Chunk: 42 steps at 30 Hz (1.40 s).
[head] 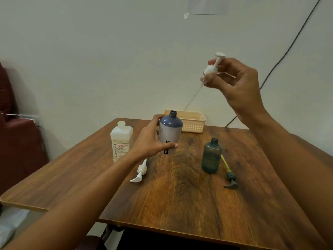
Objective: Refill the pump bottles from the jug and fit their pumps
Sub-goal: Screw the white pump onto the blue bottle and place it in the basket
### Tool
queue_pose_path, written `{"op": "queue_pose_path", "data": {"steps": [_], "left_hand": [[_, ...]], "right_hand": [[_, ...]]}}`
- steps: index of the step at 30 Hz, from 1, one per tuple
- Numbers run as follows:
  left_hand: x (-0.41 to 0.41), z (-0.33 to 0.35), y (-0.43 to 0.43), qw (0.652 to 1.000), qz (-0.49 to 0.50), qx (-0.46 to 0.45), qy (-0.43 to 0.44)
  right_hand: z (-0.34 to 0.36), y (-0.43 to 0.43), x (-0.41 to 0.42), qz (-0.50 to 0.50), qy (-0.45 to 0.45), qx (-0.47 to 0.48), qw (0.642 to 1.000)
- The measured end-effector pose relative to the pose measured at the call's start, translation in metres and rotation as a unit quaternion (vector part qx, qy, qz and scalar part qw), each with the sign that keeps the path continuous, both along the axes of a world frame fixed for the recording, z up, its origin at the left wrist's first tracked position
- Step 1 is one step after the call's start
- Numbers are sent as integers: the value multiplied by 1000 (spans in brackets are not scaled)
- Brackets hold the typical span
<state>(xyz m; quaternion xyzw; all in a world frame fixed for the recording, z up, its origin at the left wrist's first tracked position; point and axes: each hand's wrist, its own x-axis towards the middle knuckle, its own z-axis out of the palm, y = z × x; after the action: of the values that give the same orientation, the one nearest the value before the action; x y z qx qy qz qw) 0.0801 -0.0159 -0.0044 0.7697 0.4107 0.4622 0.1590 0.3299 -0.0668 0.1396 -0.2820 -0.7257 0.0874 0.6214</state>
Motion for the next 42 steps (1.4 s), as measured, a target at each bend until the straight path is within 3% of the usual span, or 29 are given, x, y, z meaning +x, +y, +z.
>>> {"op": "queue_pose_path", "data": {"steps": [14,30,42], "left_hand": [[1,-2,5,1000,-13,16,7],[7,-4,7,1000,-10,22,10],[7,-4,4,999,-10,30,14]], "right_hand": [[-6,22,-20,26,6,-47,999],[-45,36,-34,9,-106,-185,977],[-53,39,-30,24,-156,-186,970]]}}
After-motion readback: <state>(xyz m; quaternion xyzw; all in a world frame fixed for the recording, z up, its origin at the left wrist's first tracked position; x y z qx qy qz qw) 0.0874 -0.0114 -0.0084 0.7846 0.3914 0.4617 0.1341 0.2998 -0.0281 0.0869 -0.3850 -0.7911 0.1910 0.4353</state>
